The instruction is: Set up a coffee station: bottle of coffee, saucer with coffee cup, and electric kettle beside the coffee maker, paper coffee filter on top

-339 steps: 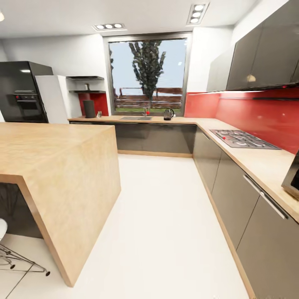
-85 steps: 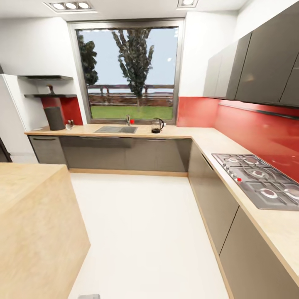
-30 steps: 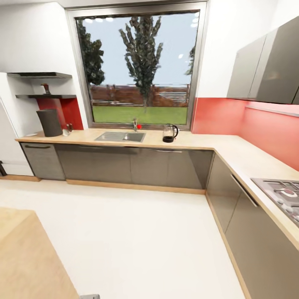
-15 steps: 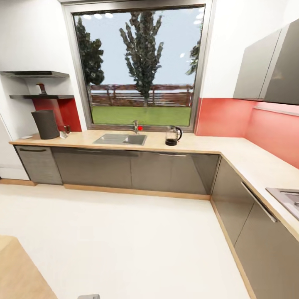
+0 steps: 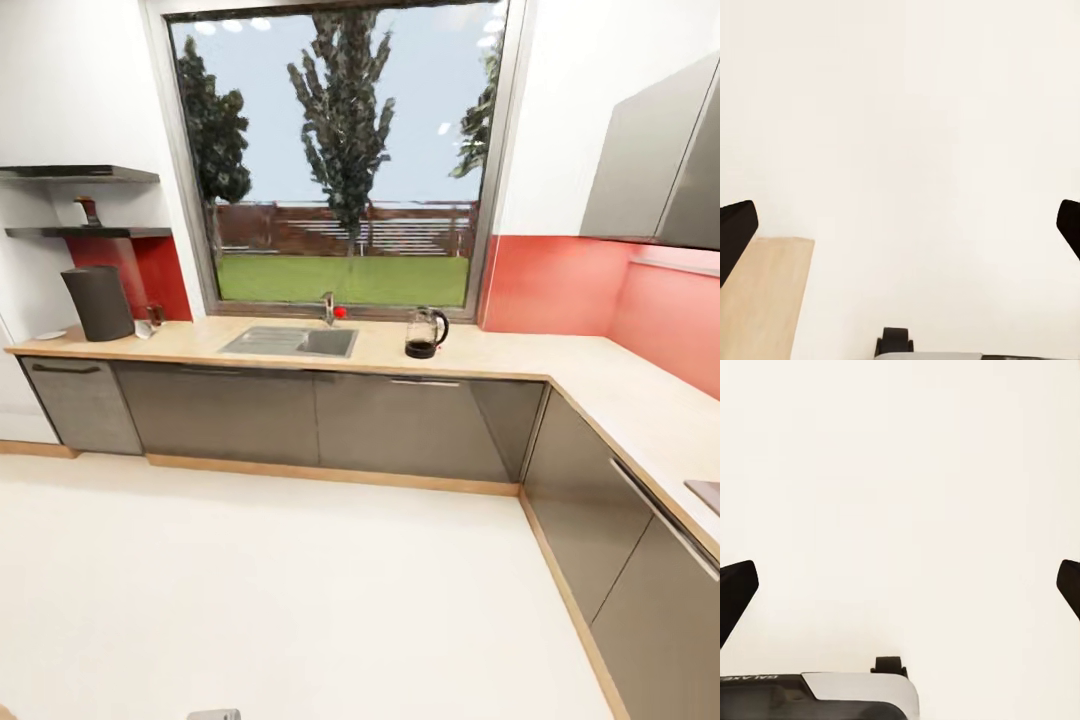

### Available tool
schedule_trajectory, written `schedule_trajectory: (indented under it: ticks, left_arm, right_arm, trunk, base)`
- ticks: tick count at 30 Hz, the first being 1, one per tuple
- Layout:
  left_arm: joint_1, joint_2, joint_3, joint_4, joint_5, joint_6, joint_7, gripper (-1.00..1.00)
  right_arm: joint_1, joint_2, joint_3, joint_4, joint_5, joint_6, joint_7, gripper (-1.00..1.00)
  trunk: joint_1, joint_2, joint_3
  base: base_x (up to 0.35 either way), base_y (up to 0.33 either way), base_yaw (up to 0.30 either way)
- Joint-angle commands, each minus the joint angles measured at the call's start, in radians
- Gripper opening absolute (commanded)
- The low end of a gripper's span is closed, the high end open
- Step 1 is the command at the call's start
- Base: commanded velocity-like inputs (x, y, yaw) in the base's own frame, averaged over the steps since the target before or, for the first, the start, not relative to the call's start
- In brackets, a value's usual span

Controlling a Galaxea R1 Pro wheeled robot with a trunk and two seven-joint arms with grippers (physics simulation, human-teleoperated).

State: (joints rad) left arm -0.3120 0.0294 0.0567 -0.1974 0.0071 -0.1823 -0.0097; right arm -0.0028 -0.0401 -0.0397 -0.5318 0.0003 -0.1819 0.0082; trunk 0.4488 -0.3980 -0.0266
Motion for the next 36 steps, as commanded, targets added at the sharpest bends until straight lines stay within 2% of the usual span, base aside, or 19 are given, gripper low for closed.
schedule_trajectory:
  ticks: [1,36]
  left_arm:
    - [-0.001,-0.001,0.005,0.001,0.001,-0.003,-0.001,1.0]
    - [-0.001,0.0,0.005,0.001,0.001,-0.003,-0.001,1.0]
  right_arm:
    - [0.0,0.0,-0.002,-0.001,0.001,-0.002,0.001,1.0]
    - [0.0,0.0,-0.001,0.0,0.001,-0.002,0.001,1.0]
  trunk:
    - [0.001,-0.002,-0.003]
    - [0.001,-0.002,-0.003]
  base:
    - [0.336,0.074,0.0]
    - [0.336,0.055,0.0]
